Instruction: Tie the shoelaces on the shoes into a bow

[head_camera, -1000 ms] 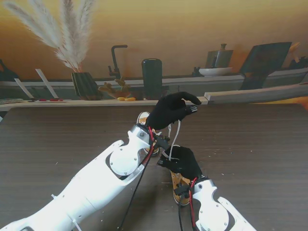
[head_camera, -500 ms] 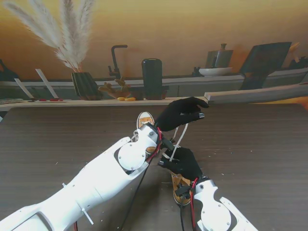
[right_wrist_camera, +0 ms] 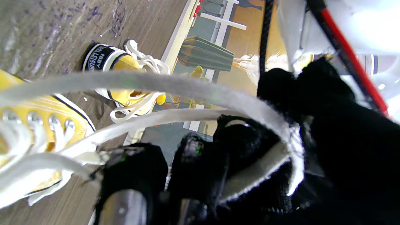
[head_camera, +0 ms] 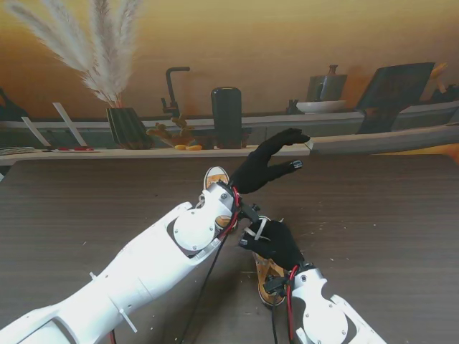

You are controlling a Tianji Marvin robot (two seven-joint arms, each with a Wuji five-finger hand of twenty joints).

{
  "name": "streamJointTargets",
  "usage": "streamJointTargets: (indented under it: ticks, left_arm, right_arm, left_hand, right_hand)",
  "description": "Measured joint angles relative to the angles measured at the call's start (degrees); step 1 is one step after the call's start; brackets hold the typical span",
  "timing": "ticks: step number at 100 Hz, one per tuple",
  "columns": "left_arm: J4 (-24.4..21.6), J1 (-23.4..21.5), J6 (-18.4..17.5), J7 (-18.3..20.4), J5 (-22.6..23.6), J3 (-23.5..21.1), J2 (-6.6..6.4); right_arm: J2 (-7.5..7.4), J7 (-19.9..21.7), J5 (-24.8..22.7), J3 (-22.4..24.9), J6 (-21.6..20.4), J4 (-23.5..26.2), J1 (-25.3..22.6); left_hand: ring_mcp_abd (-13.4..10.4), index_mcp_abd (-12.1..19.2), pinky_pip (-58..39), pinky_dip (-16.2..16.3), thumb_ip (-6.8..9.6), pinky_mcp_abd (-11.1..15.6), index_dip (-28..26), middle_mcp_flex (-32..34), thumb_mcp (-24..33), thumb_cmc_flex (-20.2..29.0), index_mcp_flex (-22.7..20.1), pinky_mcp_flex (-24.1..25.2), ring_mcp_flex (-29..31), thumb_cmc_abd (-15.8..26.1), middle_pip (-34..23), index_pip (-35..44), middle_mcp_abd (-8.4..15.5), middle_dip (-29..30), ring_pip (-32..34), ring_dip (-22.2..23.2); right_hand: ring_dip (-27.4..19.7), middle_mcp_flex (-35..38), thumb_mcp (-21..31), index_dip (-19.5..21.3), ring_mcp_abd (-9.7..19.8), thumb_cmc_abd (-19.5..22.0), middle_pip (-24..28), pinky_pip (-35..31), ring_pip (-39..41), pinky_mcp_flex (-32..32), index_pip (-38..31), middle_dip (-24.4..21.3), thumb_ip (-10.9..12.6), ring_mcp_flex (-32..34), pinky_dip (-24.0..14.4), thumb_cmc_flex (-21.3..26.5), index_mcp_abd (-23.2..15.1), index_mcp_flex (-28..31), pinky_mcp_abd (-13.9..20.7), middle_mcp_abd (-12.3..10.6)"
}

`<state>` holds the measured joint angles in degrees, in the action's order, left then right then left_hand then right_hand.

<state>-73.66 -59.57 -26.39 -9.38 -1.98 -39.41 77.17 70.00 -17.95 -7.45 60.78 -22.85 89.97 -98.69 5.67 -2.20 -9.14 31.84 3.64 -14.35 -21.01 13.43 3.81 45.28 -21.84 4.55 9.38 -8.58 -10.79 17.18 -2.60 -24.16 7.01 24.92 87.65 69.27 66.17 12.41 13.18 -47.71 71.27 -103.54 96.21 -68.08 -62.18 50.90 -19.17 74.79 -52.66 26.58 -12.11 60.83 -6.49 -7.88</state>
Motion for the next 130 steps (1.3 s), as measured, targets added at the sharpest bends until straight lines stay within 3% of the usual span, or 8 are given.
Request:
streamJointTargets:
  ticks: [21,36,69,81,87,94,117,130]
  left_arm:
    - [-11.45,-8.6,-0.42,-2.45,-1.09,-8.2,-1.94]
    - [-17.35,-15.8,-2.5,-3.62,5.4,-14.5,-4.18]
    - [-19.38,-26.83,-4.86,-4.79,15.88,-23.99,-7.63]
    - [-19.39,-29.29,-4.75,2.93,11.62,-25.99,-9.11]
    - [-19.35,-30.1,-4.6,8.87,8.27,-26.28,-10.32]
    - [-18.97,-30.66,-4.54,10.98,8.37,-26.08,-11.59]
    - [-14.9,-30.16,-2.65,4.67,19.53,-22.01,-12.75]
    - [-11.22,-28.37,-2.43,4.04,17.29,-18.34,-12.16]
  right_arm:
    - [0.19,-0.35,1.62,0.27,0.0,0.08,-0.18]
    - [0.48,-1.35,2.5,0.45,0.27,0.78,-0.78]
    - [0.87,-2.48,3.2,0.34,0.55,1.68,-1.35]
    - [0.94,-2.86,3.15,0.32,1.01,1.96,-1.51]
    - [0.97,-3.03,3.05,0.33,1.25,2.11,-1.64]
    - [1.04,-3.39,3.04,0.39,1.51,2.33,-1.83]
    - [1.34,-4.71,3.04,0.57,2.17,3.22,-2.57]
    - [1.43,-5.04,3.08,0.67,2.32,3.53,-2.83]
  left_hand:
    - [2.21,-0.02,-3.53,3.8,0.0,-0.23,-0.06,9.45,0.0,0.03,-4.79,-6.68,8.3,0.0,-2.86,4.04,-1.47,0.01,2.0,1.03]
    - [2.9,-0.02,-6.04,6.74,0.0,-1.05,-0.76,16.02,0.13,0.04,-8.87,-11.4,13.32,-0.01,-5.59,6.99,-1.47,-0.6,4.83,2.63]
    - [3.53,-0.02,-13.09,13.3,-0.7,-3.01,-2.18,23.12,7.97,4.13,-12.46,-16.78,19.73,-3.38,-8.54,10.29,-1.46,-2.29,13.12,5.57]
    - [3.53,-0.02,-22.44,13.4,-0.42,-3.01,-2.18,23.11,14.25,3.85,-12.36,-14.09,19.65,-6.36,-8.62,9.3,-1.46,-2.91,14.46,5.94]
    - [3.53,-0.02,-25.85,12.18,1.45,-3.01,-2.18,21.96,16.05,2.03,-12.21,-12.32,19.56,-6.52,-8.93,7.12,-1.45,-2.96,14.48,5.96]
    - [3.53,-0.05,-26.22,10.24,2.94,-2.91,-0.67,19.52,16.77,1.53,-9.96,-10.08,17.55,-6.51,-7.74,3.51,-1.41,-3.33,14.64,5.97]
    - [2.87,-0.42,-25.75,8.06,4.11,-2.8,3.08,13.94,20.14,1.75,-4.25,-8.25,14.95,-9.17,-6.25,-3.33,-1.4,-3.88,13.32,6.73]
    - [2.81,-0.42,-25.75,8.06,4.11,-2.79,3.66,13.33,21.32,1.77,-3.67,-7.72,14.95,-10.15,-6.23,-3.72,-1.4,-4.13,13.31,7.29]
  right_hand:
    - [0.0,0.47,0.0,0.03,0.0,0.32,-0.08,0.0,0.2,0.0,0.39,0.0,-0.01,0.03,-0.04,0.0,-0.02,0.0,-0.12,0.0]
    - [0.0,0.49,0.0,0.03,0.0,0.59,-0.08,0.0,0.26,0.0,0.42,0.0,-0.03,0.04,-0.6,0.0,-0.03,0.0,-0.14,-0.01]
    - [0.0,0.5,-0.05,0.03,0.0,2.71,-0.08,0.0,0.66,0.0,1.02,0.0,-0.52,0.04,-0.71,0.0,0.2,-0.02,-0.38,-0.01]
    - [0.0,0.51,-0.08,0.03,0.0,4.34,-0.08,0.0,0.68,0.0,1.1,0.0,-0.52,0.04,-0.77,0.0,0.8,-0.67,-0.76,-0.01]
    - [0.0,0.51,-0.08,0.03,0.0,4.85,-0.08,0.0,0.68,0.0,1.1,0.0,-0.52,0.04,-1.2,0.0,0.94,-0.67,-0.8,-0.01]
    - [0.0,0.51,-0.1,0.03,0.0,5.58,-0.08,0.0,0.69,0.0,1.15,-0.02,-0.52,0.04,-1.25,-0.02,1.11,-0.82,-0.85,-0.01]
    - [0.0,0.57,-0.1,0.03,0.0,6.91,-0.1,0.0,0.77,0.0,1.6,-0.07,-0.52,0.04,-1.97,-0.02,2.07,-1.39,-2.08,-0.01]
    - [0.0,0.57,-0.1,0.03,0.0,7.53,-0.11,0.0,0.79,0.0,1.78,-0.09,-0.52,0.04,-2.03,-0.22,2.3,-1.94,-2.28,-0.01]
